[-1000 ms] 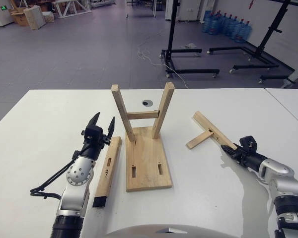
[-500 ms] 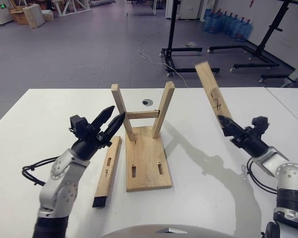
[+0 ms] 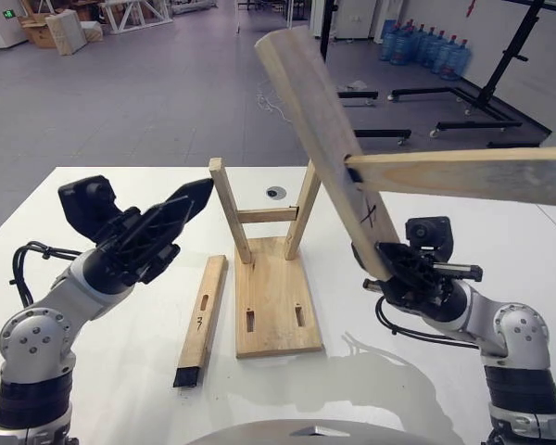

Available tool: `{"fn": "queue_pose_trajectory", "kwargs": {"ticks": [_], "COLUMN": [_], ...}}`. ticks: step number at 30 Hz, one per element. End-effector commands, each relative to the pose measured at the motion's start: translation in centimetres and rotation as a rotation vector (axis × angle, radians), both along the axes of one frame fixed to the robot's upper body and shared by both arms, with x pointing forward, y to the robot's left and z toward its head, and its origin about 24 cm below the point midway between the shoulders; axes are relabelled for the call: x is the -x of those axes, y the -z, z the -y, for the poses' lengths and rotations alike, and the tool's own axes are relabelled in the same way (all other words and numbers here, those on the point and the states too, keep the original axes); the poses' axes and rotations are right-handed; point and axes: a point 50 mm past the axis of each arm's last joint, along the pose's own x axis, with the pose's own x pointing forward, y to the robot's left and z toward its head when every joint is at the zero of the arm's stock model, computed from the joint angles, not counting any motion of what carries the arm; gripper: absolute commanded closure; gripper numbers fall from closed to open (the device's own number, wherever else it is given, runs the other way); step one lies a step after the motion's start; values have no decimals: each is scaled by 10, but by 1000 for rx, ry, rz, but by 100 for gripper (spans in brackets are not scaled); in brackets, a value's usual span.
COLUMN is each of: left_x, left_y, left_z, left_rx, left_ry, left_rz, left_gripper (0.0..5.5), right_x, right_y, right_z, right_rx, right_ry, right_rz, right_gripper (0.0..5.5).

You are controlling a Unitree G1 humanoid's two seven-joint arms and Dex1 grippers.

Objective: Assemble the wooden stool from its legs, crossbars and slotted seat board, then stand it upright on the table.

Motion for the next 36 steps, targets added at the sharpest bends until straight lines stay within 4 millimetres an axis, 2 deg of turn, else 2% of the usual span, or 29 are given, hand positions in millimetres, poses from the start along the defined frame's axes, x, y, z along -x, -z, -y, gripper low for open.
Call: {"fn": "queue_pose_trajectory", "kwargs": {"ticks": [1,4,6,12,16,22,24,27,33,36], "left_x": [-2,-17,-23,-21,-18,-34,-45,-50,-42,-38], "left_y": [-4,1,-1,-15,-15,-8,-1,4,3,-1], "left_z": [6,12,13,18,16,23,21,19,26,31], "left_rx": [-58,-142,-133,-97,-86,-144,-189,-201,-173,-154], "left_ry": [-7,-140,-207,-202,-176,-280,-383,-433,-370,-332], "left_rz": [3,-53,-87,-92,-109,-140,-155,-167,-156,-153], "left_gripper": [272,272,272,272,272,272,301,346,418,432], "right_x": [-3,-12,-20,-34,-35,-35,-35,-35,-38,-38], "right_y": [-2,-3,-2,2,7,15,16,19,27,32], "right_z": [-10,-12,-12,-13,-17,-21,-21,-19,-17,-18], "right_rx": [71,119,157,200,217,251,256,269,331,372], "right_ry": [-34,22,52,92,53,30,36,48,95,97], "right_rz": [23,67,97,162,203,238,249,257,301,335], "right_gripper": [440,440,440,440,440,440,440,439,439,439]}}
